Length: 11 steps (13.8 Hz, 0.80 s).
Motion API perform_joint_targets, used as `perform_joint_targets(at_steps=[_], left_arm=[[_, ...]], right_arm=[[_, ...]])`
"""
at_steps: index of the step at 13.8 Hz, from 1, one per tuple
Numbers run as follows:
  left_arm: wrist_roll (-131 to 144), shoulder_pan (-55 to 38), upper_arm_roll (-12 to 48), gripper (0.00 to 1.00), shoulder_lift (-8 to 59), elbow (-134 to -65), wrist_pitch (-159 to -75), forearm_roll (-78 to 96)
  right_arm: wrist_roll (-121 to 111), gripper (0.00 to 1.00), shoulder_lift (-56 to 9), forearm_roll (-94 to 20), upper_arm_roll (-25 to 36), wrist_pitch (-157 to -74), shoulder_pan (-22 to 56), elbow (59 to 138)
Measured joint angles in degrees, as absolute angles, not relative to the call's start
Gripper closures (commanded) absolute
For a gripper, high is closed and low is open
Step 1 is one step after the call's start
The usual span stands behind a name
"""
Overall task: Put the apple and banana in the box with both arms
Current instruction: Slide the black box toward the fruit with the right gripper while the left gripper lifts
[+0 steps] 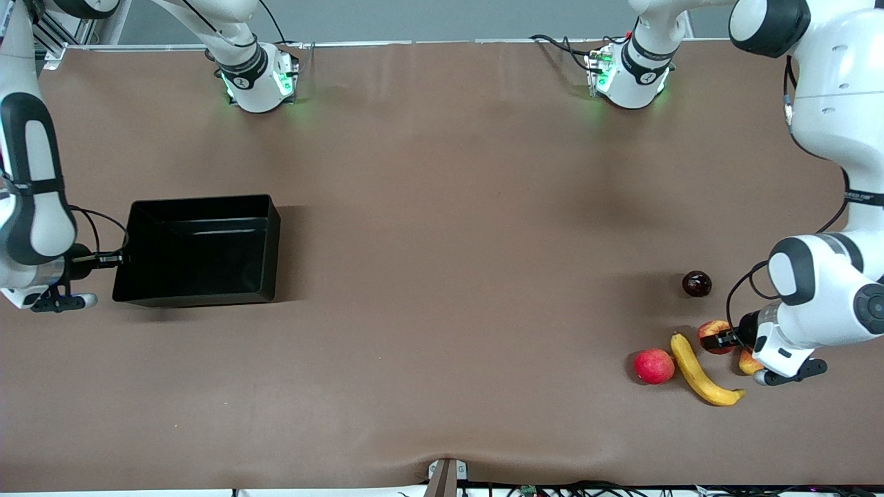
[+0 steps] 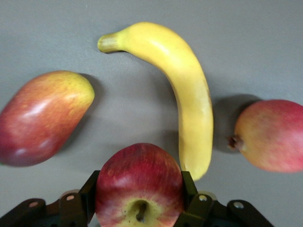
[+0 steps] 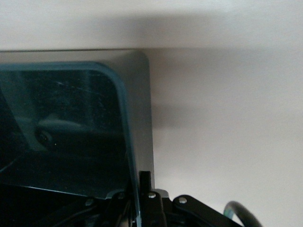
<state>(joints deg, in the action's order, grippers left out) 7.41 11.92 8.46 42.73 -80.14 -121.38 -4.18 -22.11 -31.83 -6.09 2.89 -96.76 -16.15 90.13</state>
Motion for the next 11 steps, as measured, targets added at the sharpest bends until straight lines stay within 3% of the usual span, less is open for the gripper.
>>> perform_joint_targets(at_steps=[2, 6, 11], left_arm=[[7.4, 10.3, 8.9, 1.00, 39.3, -79.9, -117.5, -6.9], [7.5, 5.3, 9.0, 1.00, 34.3, -79.9, -112.1, -7.5], [9.5, -0.2, 9.3, 1.00, 31.0, -79.9, -108.1, -7.6]], right_arm=[[-19.0, 1.00, -31.1, -10.0, 2.6, -90.5, -12.8, 86.2], [-10.1, 1.00, -30.2, -16.2, 2.2, -88.4, -2.6, 85.4], [8.0, 1.00, -30.5, -22.2, 1.9, -96.9, 14.3, 85.4]])
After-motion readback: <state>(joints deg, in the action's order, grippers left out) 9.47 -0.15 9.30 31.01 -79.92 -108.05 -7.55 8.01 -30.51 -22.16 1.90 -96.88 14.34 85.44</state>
